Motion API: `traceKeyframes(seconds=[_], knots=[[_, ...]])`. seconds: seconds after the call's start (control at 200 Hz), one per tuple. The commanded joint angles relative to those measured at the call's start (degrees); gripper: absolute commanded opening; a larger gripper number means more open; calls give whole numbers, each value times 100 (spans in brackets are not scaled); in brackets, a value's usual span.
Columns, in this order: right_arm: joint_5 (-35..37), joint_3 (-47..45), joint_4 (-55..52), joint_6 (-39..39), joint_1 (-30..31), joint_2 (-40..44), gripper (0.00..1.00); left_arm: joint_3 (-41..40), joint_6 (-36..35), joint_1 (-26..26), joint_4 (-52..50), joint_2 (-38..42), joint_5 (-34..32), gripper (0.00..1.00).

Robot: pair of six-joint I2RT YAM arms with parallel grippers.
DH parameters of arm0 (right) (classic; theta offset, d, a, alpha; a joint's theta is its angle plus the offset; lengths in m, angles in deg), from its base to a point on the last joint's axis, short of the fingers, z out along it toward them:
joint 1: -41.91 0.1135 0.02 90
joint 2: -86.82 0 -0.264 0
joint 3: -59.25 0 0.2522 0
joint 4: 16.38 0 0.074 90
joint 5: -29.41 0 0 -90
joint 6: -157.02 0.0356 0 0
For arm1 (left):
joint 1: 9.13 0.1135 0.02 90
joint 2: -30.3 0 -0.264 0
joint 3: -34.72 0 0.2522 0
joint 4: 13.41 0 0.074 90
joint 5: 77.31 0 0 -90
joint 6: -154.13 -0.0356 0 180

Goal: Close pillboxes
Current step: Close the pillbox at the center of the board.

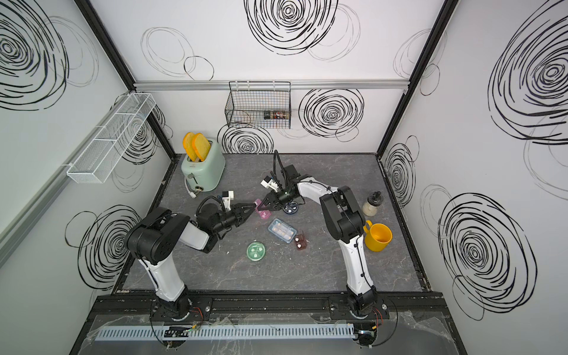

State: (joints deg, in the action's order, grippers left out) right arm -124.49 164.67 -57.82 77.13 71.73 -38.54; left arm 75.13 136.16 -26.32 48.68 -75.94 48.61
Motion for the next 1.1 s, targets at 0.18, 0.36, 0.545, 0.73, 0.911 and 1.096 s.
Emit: traceKeyframes(seconds=[0.18, 0.36, 0.545, 0.73, 0.911, 1.096], knots=[[-298, -117, 41, 17, 127, 240, 8, 83, 196, -73, 887, -105, -68, 17], [-250, -112, 90, 59, 120, 227, 9, 30, 192, -78, 932, -110, -29, 22], [12, -19, -90, -7, 89, 120, 12, -300, -7, 148, 879, 104, 69, 62], [11, 119, -202, -119, 185, -56, 12, -554, -306, 396, 830, 191, 213, 93], [-184, 250, -348, -289, 243, -165, 12, -522, -96, 467, 1325, -55, 268, 87], [74, 855, -1169, -783, 279, -635, 16, -455, -331, 476, 861, 10, 251, 80]])
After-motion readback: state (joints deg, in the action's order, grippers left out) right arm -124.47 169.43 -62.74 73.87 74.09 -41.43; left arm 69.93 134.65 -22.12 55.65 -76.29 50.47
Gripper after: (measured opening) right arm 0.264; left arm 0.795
